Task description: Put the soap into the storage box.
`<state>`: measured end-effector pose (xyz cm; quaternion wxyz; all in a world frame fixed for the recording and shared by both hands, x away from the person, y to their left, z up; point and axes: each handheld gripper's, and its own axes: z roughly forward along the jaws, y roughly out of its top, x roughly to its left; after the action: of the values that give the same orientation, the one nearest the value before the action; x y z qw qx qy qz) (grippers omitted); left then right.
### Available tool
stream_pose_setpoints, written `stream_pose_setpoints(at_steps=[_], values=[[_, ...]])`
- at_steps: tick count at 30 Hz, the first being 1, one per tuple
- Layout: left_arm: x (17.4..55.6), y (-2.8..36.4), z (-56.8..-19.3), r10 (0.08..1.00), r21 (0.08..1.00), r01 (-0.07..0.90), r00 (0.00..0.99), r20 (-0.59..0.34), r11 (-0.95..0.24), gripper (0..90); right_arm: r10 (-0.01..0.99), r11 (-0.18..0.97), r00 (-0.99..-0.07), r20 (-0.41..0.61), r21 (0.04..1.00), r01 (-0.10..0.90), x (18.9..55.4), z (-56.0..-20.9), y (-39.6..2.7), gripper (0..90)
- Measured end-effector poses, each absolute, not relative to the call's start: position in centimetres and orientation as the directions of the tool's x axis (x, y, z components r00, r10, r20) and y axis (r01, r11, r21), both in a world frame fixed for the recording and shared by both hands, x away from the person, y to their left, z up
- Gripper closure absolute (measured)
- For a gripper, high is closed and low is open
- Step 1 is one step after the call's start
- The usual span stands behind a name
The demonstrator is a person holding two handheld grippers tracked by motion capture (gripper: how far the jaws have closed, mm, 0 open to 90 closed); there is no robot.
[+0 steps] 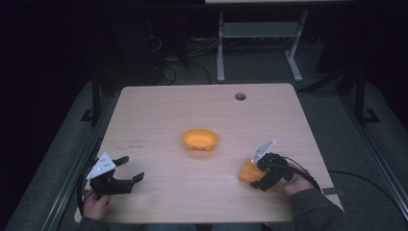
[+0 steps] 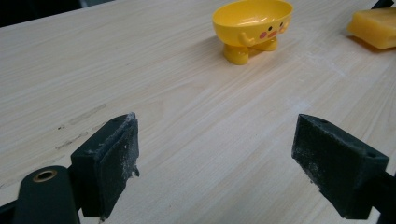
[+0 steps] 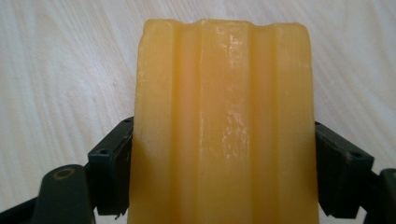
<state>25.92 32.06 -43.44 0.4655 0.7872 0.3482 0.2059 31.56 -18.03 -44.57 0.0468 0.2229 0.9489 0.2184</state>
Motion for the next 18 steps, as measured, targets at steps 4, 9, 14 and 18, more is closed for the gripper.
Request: stream_pose_setpoints(at_steps=[4, 9, 14, 18], values=[[25.9, 32.0, -43.4, 0.739, 0.874, 0.358, 0.674, 0.002, -0.328, 14.3, 0.436, 0.805, -0.900, 0.008, 0.444, 0.393, 31.7, -43.9, -18.1, 20.7], [25.9, 32.1, -43.4, 0.743, 0.876, 0.360, 0.669, -0.003, -0.321, 14.3, 0.425, 0.807, -0.905, 0.006, 0.451, 0.382, 31.9, -43.4, -17.9, 20.6], [25.9, 32.2, -43.4, 0.743, 0.875, 0.359, 0.669, 0.001, -0.324, 14.3, 0.411, 0.815, -0.911, 0.010, 0.444, 0.373, 32.2, -43.2, -17.7, 20.6], [25.9, 32.2, -43.4, 0.746, 0.877, 0.361, 0.666, -0.005, -0.317, 14.3, 0.399, 0.820, -0.917, 0.008, 0.444, 0.361, 32.6, -42.9, -17.4, 20.6]])
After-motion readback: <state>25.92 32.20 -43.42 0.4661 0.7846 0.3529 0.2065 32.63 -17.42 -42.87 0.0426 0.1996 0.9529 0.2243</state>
